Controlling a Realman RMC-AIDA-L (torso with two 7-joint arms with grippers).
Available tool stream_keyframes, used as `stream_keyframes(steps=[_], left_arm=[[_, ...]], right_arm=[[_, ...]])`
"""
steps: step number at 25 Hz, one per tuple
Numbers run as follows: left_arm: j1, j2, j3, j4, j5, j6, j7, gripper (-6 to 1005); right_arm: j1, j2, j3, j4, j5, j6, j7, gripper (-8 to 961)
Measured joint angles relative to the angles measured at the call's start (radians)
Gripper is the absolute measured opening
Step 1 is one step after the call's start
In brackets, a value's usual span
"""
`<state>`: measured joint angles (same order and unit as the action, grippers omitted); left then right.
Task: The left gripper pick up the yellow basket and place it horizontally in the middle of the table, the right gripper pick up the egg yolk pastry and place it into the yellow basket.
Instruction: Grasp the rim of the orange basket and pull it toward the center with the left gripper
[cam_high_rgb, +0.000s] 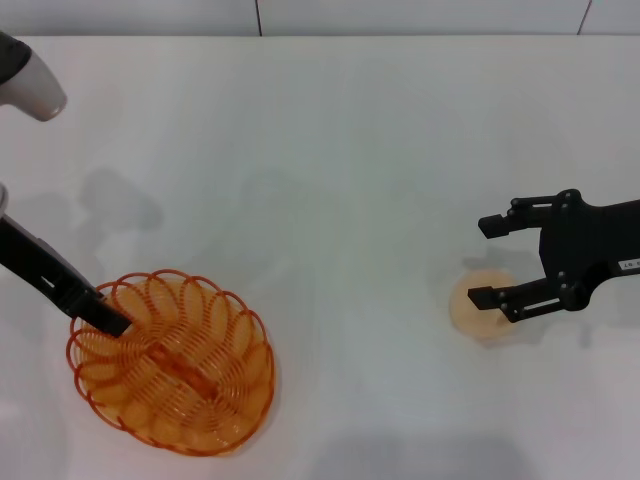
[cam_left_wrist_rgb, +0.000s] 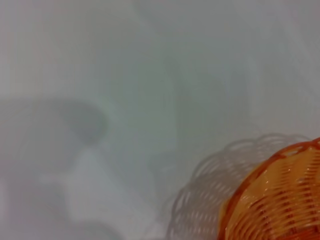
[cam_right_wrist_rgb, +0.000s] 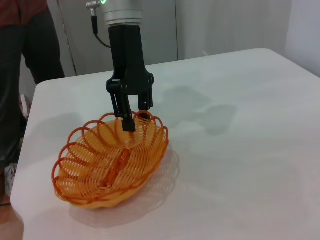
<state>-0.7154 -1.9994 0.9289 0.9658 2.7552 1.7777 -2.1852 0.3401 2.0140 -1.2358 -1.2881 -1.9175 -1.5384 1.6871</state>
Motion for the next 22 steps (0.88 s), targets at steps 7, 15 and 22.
stream_keyframes(steps=[7,15,22], left_arm=[[-0.008,-0.005,0.038,-0.001,0.001,-0.001,-0.044,467],[-0.014,-0.004,0.088,-0.001,0.017,-0.015,-0.093,449],[-0.017,-0.018,0.092,-0.004,0.026,-0.047,-0.092,432]], right_arm=[[0.001,0.000,0.004,0.003,0.000,0.003,-0.003,832],[0.000,0.000,0.007,0.020,0.000,0.007,-0.007,832],[0.001,0.000,0.009,0.029,0.000,0.008,-0.009,832]])
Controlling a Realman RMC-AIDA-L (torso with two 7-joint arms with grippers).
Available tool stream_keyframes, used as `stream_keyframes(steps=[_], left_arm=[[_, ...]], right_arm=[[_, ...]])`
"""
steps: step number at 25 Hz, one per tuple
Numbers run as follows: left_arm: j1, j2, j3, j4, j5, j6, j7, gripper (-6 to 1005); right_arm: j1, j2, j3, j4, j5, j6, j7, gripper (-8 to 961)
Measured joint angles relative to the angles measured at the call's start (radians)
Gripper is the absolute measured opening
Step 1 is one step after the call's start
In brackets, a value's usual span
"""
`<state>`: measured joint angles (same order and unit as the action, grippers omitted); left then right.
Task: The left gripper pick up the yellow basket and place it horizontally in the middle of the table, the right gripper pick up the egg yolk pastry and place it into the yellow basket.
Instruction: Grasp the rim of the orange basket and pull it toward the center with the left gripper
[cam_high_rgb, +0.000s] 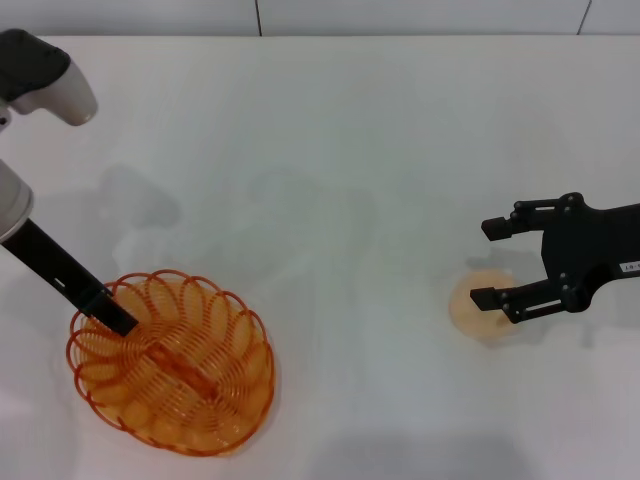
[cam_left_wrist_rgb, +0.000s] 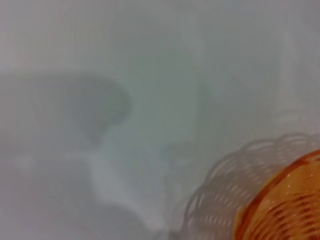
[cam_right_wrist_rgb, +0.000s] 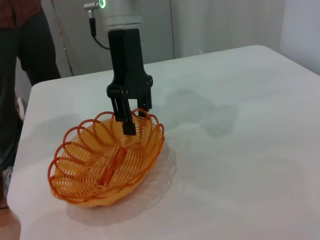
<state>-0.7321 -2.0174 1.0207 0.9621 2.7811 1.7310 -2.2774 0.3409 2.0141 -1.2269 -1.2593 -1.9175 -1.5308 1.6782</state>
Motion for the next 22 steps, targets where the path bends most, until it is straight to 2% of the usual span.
stream_keyframes(steps=[7,12,22], left_arm=[[-0.003,-0.009,0.014,-0.020,0.000,-0.033,-0.004,416],[-0.003,-0.010,0.015,-0.020,0.000,-0.035,-0.006,354],[-0.003,-0.012,0.015,-0.020,0.000,-0.040,-0.004,350]], right_arm=[[-0.001,0.000,0.001,0.000,0.000,0.001,0.000,832],[0.001,0.000,0.001,0.000,0.000,0.002,0.000,832],[0.004,0.000,0.001,-0.002,0.000,0.001,0.000,833]])
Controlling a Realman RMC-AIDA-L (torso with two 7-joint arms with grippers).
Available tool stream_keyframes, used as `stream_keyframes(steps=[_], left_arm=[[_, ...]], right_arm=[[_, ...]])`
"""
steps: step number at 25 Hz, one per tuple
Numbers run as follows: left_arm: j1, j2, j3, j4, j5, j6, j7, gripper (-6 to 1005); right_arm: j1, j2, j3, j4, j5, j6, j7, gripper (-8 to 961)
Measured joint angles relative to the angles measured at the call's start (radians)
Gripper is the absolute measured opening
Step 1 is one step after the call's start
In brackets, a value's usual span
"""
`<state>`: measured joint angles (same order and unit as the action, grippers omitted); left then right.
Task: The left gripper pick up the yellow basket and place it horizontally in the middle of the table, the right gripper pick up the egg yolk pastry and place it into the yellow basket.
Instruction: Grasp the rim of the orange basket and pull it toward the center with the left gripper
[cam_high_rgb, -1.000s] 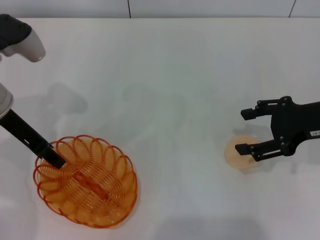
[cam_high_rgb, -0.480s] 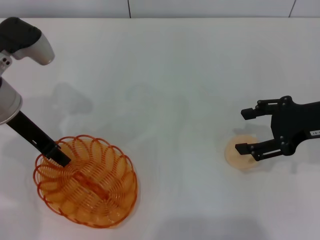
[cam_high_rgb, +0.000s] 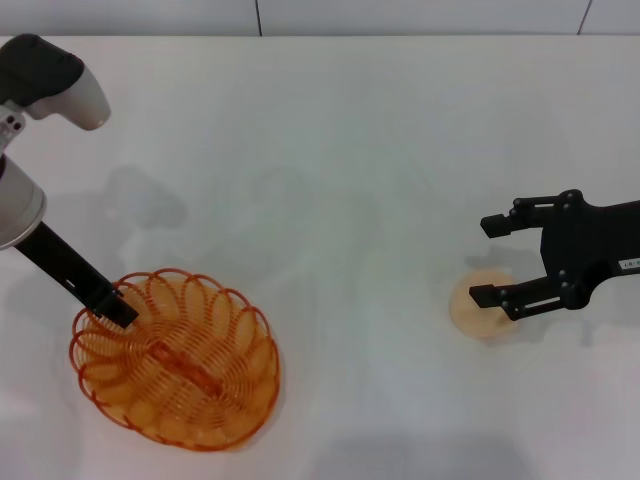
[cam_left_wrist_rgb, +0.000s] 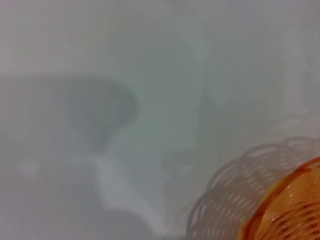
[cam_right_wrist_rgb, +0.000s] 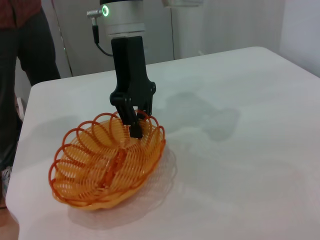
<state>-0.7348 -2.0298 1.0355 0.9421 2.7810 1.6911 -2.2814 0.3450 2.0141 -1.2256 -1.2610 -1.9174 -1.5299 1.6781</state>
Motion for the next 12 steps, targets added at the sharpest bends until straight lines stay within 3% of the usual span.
stream_keyframes(steps=[6,12], left_arm=[[-0.001,-0.008,0.000,0.006,-0.005,-0.003,0.002,184],[-0.001,-0.019,0.000,0.020,-0.010,-0.007,0.006,144]], right_arm=[[0.000,0.000,0.000,0.000,0.000,-0.001,0.000,833],[-0.001,0.000,0.000,-0.001,0.000,-0.001,0.000,833]])
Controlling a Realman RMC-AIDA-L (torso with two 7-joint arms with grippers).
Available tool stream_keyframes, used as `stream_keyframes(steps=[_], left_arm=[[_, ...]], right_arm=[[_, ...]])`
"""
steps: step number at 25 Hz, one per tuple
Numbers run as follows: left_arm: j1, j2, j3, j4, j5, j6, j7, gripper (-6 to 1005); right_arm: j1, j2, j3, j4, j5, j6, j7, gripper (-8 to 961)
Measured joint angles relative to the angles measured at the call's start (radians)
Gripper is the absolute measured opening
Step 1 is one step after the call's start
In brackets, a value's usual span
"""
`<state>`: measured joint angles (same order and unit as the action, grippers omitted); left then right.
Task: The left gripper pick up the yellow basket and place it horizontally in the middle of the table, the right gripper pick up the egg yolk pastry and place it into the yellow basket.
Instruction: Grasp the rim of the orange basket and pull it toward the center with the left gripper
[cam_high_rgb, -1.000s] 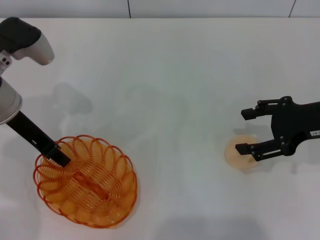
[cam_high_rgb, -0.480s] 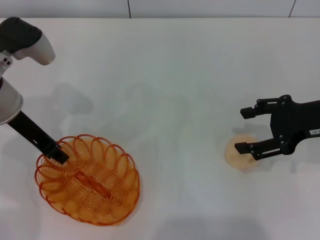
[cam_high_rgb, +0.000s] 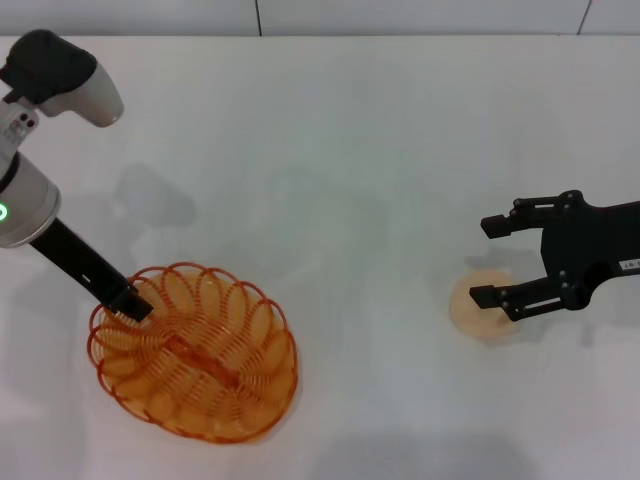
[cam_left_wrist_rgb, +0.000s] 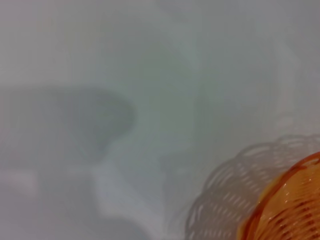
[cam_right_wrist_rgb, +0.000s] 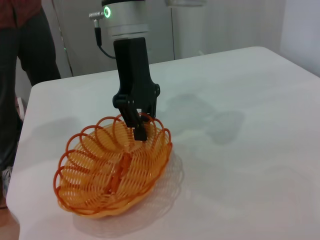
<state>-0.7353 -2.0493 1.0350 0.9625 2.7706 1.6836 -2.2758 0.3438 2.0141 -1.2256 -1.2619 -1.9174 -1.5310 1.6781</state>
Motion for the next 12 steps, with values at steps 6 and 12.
stream_keyframes(steps=[6,12], left_arm=[[0.007,-0.006,-0.009,0.026,-0.010,-0.024,-0.004,140],[0.005,0.001,-0.013,0.057,-0.050,-0.058,-0.057,135]], right_arm=[[-0.003,0.000,0.000,-0.002,0.004,0.000,0.000,833],[-0.003,-0.001,0.003,0.001,0.009,0.002,0.000,833]])
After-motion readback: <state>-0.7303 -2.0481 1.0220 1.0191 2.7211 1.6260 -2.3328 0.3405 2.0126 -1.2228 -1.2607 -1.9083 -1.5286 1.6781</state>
